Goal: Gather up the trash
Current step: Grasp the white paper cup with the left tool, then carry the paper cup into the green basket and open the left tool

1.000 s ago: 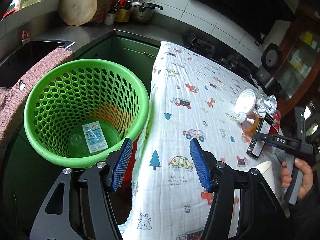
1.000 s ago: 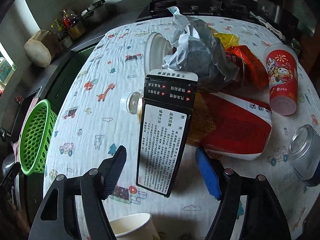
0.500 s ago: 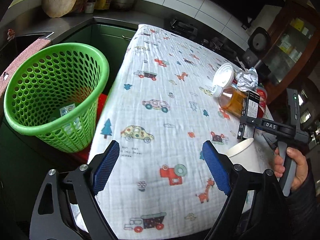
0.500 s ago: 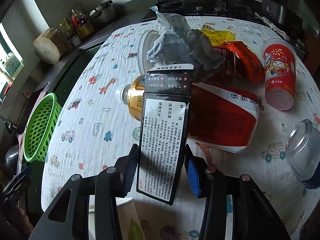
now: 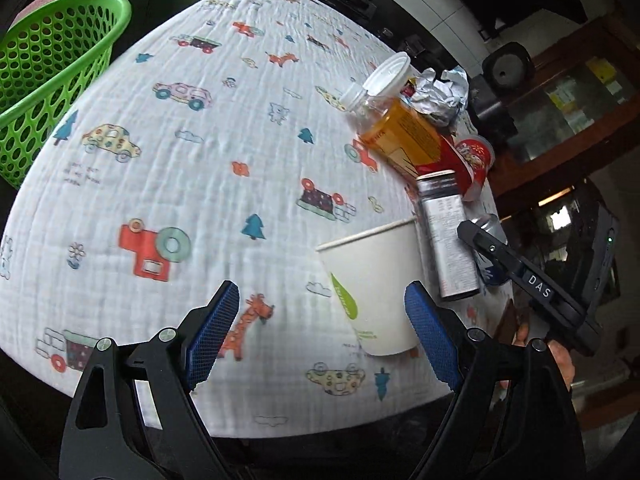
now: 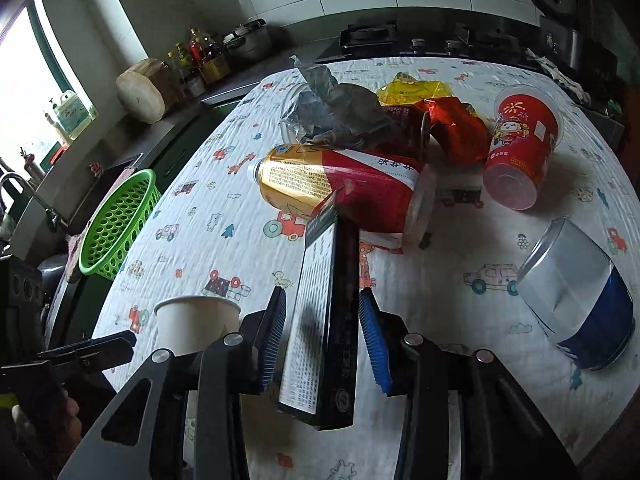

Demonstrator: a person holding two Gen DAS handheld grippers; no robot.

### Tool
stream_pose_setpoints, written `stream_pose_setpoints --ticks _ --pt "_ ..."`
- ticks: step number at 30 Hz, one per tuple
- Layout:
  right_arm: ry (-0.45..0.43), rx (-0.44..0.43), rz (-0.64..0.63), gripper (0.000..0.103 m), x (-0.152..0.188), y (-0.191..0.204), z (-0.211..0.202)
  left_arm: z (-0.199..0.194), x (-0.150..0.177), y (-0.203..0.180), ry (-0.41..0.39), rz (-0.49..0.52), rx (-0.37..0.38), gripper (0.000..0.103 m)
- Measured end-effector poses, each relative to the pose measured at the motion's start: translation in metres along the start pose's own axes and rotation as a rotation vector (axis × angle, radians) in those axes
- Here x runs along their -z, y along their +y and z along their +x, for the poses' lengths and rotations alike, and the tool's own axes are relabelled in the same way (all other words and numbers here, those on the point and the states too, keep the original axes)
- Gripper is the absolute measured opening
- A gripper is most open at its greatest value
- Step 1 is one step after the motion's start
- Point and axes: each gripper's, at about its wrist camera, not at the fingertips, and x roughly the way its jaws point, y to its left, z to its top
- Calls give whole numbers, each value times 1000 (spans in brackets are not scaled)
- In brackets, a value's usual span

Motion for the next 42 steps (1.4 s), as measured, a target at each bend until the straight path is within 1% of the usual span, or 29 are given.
stream_pose_setpoints --ticks 4,6,9,13,15,17,18,21,22,24,26,29,36,42 --pt "1 -28 10 37 10 -11 -4 20 1 -26 36 26 -16 84" --pt "5 -28 1 37 13 -16 -3 29 0 -35 42 26 -30 84" --pt "5 -24 -23 37 16 -20 -2 38 -2 -43 41 18 -65 84" --pt "18 -37 -63 38 17 -21 1 51 -2 -46 68 -14 -77 84" --pt "24 -29 -93 43 17 -19 3 56 -2 -47 76 -20 -90 84" --pt "30 -20 -116 60 18 -17 5 60 0 -48 74 -26 -100 84" --pt "28 -13 -130 63 19 -17 5 60 -1 -49 65 -21 -105 84" --pt "33 -3 -155 64 21 -16 7 63 -4 -49 61 -23 -107 82" --pt "37 -4 -158 64 22 -15 8 63 -4 -49 59 -15 -112 75" --pt "43 0 -166 64 23 -15 10 62 -6 -47 61 -1 -111 70" --pt "52 -8 -176 64 23 -13 12 61 -8 -44 60 9 -103 68" --pt "65 -6 -215 64 26 -5 18 51 -13 -41 37 47 -125 67" --pt "80 79 -325 64 23 17 42 15 -31 -25 -37 84 -142 67" --pt "118 110 -347 62 20 21 63 -17 -46 -1 -99 92 -169 67"
